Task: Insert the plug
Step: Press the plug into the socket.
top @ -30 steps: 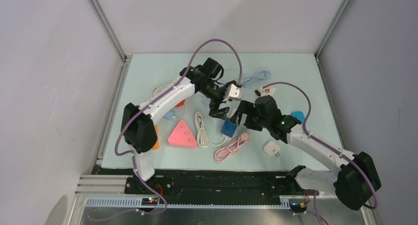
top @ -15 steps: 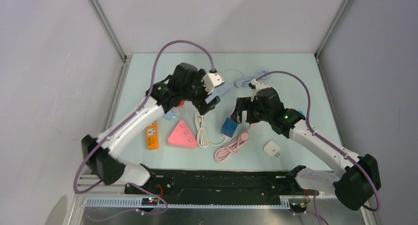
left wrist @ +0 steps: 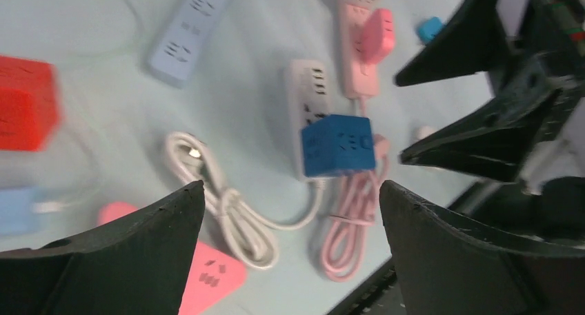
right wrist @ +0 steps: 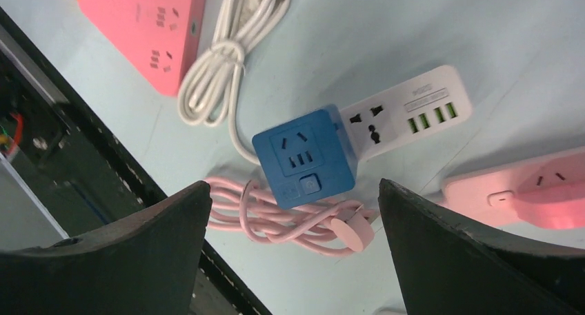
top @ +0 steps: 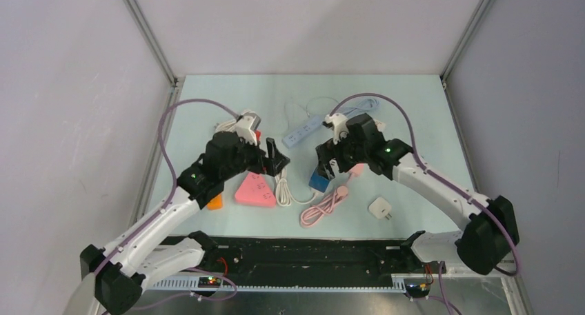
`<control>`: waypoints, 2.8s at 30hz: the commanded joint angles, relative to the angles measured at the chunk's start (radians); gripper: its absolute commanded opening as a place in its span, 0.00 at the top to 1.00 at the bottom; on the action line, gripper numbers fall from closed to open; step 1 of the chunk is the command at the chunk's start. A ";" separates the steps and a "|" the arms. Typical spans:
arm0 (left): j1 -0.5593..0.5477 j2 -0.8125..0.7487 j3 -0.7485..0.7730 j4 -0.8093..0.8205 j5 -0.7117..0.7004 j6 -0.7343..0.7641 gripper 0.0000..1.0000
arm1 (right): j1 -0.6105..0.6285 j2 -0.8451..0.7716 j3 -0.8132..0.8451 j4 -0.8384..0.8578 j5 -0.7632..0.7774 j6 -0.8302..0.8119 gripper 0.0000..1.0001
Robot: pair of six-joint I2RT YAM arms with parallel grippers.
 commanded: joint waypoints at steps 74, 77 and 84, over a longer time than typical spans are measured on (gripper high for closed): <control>0.036 -0.350 -0.295 0.043 -0.187 -0.138 0.00 | 0.220 0.761 0.289 -0.392 0.217 -0.272 0.98; 0.035 -0.356 -0.297 0.041 -0.190 -0.138 0.00 | 0.220 0.780 0.308 -0.407 0.227 -0.274 0.98; 0.035 -0.349 -0.295 0.037 -0.194 -0.138 0.00 | 0.239 0.852 0.368 -0.452 0.253 -0.269 1.00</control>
